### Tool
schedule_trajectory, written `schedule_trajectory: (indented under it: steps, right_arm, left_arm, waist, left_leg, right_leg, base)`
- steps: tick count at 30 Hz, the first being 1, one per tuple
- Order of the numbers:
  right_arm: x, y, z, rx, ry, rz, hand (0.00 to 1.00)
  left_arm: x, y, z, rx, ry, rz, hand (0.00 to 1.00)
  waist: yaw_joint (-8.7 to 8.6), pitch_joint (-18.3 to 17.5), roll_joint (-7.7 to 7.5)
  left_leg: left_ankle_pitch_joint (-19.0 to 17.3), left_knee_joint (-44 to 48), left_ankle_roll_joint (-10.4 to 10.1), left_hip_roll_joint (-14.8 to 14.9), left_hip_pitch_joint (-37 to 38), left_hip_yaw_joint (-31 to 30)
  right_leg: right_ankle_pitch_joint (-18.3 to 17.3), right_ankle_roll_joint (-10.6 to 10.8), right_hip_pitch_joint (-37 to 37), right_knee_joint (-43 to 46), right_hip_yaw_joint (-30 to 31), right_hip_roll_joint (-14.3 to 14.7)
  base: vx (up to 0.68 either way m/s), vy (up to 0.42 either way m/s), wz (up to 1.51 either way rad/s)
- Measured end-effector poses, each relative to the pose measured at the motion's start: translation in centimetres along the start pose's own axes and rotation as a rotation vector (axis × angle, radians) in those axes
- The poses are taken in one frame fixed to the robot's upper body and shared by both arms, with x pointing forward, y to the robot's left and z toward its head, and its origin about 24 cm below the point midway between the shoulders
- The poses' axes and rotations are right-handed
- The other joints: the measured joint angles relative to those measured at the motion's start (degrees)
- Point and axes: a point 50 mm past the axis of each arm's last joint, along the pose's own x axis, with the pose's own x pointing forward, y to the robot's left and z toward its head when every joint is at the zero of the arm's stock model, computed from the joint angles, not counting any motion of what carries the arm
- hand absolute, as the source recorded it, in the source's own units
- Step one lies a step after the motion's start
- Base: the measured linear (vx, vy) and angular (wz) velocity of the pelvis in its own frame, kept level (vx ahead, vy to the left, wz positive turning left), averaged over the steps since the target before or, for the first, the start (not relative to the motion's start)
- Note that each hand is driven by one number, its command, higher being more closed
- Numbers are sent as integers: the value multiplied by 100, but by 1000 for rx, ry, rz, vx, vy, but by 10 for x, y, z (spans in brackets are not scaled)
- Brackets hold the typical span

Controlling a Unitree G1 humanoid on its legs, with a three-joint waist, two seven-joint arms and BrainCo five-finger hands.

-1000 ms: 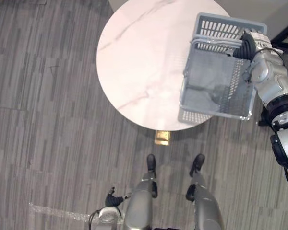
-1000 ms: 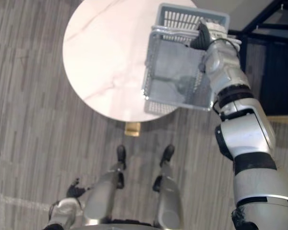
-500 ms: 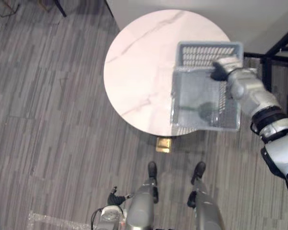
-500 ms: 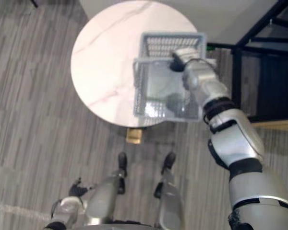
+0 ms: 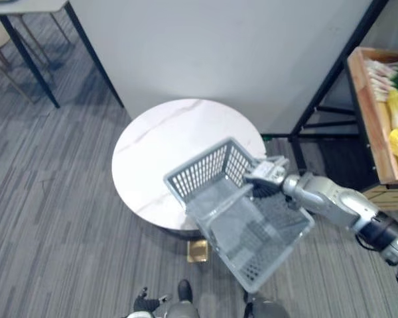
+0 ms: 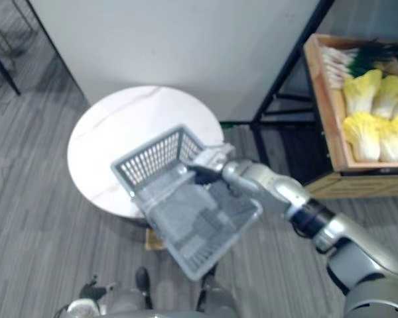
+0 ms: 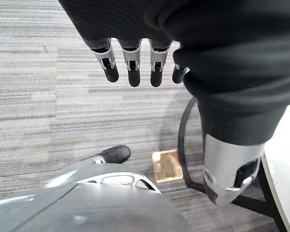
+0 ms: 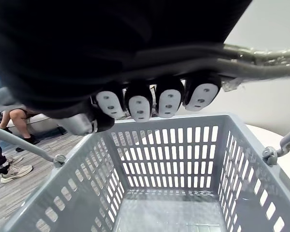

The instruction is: Pick vegetable in the basket

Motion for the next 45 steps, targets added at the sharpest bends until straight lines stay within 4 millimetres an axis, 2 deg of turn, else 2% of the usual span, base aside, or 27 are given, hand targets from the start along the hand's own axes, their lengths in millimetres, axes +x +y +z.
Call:
schedule_trajectory:
  steps: [3,8,12,14,16,20,23,24,25,26,27,28,29,30,31,33,35,36,38,41,42,44,45]
  right_arm:
    - [-24,21,1,71,34,28,100]
    - [-50,39,-4,135,107,76,100]
    - [-73,63,-3,214,175,118,100]
    - [-84,75,3,251,190,132,100]
    - [-95,79,1,262,229,115,100]
    - [-119,87,-2,268,326,84,100]
    - [-123,88,-3,235,360,59,100]
    - [-123,87,-4,210,373,44,100]
    - [-120,87,-5,184,386,30,100]
    - [-120,87,-5,173,394,31,100]
    - [-117,92,-5,171,415,36,100]
    - [-110,90,-7,150,407,25,100]
    - [-103,85,-10,136,398,4,100]
    - [-97,81,-15,124,398,-19,100]
    - [-94,79,-20,122,410,-42,100]
    - [-88,77,-26,131,425,-76,100]
    - [-80,69,-40,113,449,-98,100]
    - [-80,67,-43,107,456,-99,100]
    - [-78,61,-49,93,471,-108,100]
    - [-84,62,-53,81,495,-89,100]
    - [-85,64,-52,86,498,-84,100]
    - [-91,76,-48,113,509,-53,100]
    - [-94,82,-46,126,514,-39,100]
  left_arm:
    - [-3,0,-11,19,28,-12,0]
    - [-5,-1,-19,22,49,-36,0]
    - [-13,3,-42,2,116,-35,0]
    - [-15,3,-47,2,131,-34,0]
    - [-16,3,-49,-5,137,-34,0]
    - [-18,2,-54,5,148,-41,0]
    - [-17,4,-51,26,134,-38,0]
    - [-15,6,-47,51,117,-38,0]
    - [-11,10,-38,71,88,-31,0]
    - [-10,11,-37,85,84,-32,0]
    - [-9,9,-32,121,64,-44,0]
    - [-9,5,-29,127,56,-47,0]
    - [-9,4,-29,133,56,-42,0]
    - [-9,3,-30,142,58,-41,0]
    - [-10,3,-32,163,60,-46,0]
    - [-9,3,-31,163,59,-45,0]
    - [-5,1,-19,150,33,-52,0]
    - [-5,0,-18,147,29,-57,0]
    - [-6,0,-19,140,35,-61,0]
    - [-8,-11,-26,113,74,-90,0]
    - [-9,-12,-26,110,75,-91,0]
    - [-9,-13,-26,109,75,-99,0]
    - [-9,-13,-26,110,73,-99,0]
  waist:
    - [-77,-165,0]
    - [-108,-309,4]
    - [-223,-398,-1]
    - [-237,-456,-6]
    - [-252,-467,21]
    - [-445,-514,114]
    - [-502,-483,67]
    - [-551,-474,13]
    - [-570,-447,-111]
    - [-562,-447,-104]
    - [-561,-444,-17]
    - [-528,-396,171]
    - [-513,-289,268]
    - [-510,-234,312]
    - [-499,-225,302]
    - [-428,-281,211]
    - [-342,-295,167]
    - [-342,-297,155]
    - [-355,-308,164]
    - [-386,-326,375]
    - [-398,-323,403]
    - [-430,-327,460]
    - [-495,-322,467]
  left_leg:
    - [24,-96,-26,3,94,66]
    - [60,-194,-34,3,182,124]
    - [13,-174,-55,4,376,66]
    - [-164,81,-46,15,379,120]
    - [-397,474,-32,59,310,156]
    - [-719,963,7,90,297,217]
    - [-894,1202,58,12,178,484]
    - [-1025,1408,119,-22,-17,691]
    - [-1145,1702,216,-103,-190,989]
    - [-1165,1728,302,-96,-258,1073]
    - [-1082,1526,466,11,-191,1569]
    - [-1045,1492,528,233,-166,1955]
    - [-1050,1450,536,432,-66,2304]
    - [-980,1246,533,523,157,2689]
    - [-914,1096,534,527,342,3100]
    - [-905,1092,527,581,418,3589]
    - [-849,1196,463,741,364,4283]
    - [-841,1247,451,788,365,4399]
    - [-776,1374,414,880,373,4579]
    - [-515,1394,228,1054,421,4596]
    - [-439,1372,216,1089,450,4595]
    - [-210,1522,197,1318,540,4527]
    - [-152,1905,211,1572,549,4463]
  right_leg:
    - [-53,-1,9,0,42,15]
    - [-55,-4,24,0,69,38]
    - [-104,39,261,0,32,33]
    - [-131,51,343,1,76,5]
    - [-154,73,412,10,139,-18]
    - [-411,144,294,565,266,-94]
    - [-379,196,-57,908,634,-149]
    - [-283,329,-308,942,884,-146]
    - [-349,417,-537,828,1189,-198]
    - [-423,458,-594,690,1128,-228]
    - [-965,376,-580,347,438,-347]
    - [-1005,-199,-731,714,-341,-378]
    - [-946,-695,-863,1470,-1105,-430]
    - [-1082,-885,-780,2375,-1982,-590]
    - [-1164,-954,-510,2825,-2596,-811]
    - [-1173,-960,-182,2994,-2905,-967]
    - [-1143,-662,75,2597,-2923,-1068]
    - [-1103,-604,114,2416,-2930,-1055]
    - [-1088,-302,156,1920,-2911,-895]
    - [-1075,-288,213,1321,-2789,-441]
    - [-1075,-289,215,1311,-2769,-391]
    - [-1152,-397,323,1314,-2789,-227]
    - [-1260,-419,419,1318,-2792,-142]
  base:
    - [32,-2,-12]
    - [32,-15,-6]
    - [43,1,6]
    - [32,17,-10]
    - [10,31,-15]
    - [-19,54,-10]
    - [-73,93,-50]
    - [-194,136,-93]
    - [-185,115,-103]
    - [-216,127,-132]
    - [-170,90,-147]
    - [-252,136,-193]
    - [-190,130,-203]
    - [-121,116,-213]
    - [-61,58,-194]
    - [-27,-28,-160]
    - [-3,-136,-168]
    - [-4,-134,-108]
    - [-1,-249,-84]
    - [-9,-286,-87]
    - [-33,-223,-41]
    - [-40,-218,-18]
    - [-41,-179,-3]
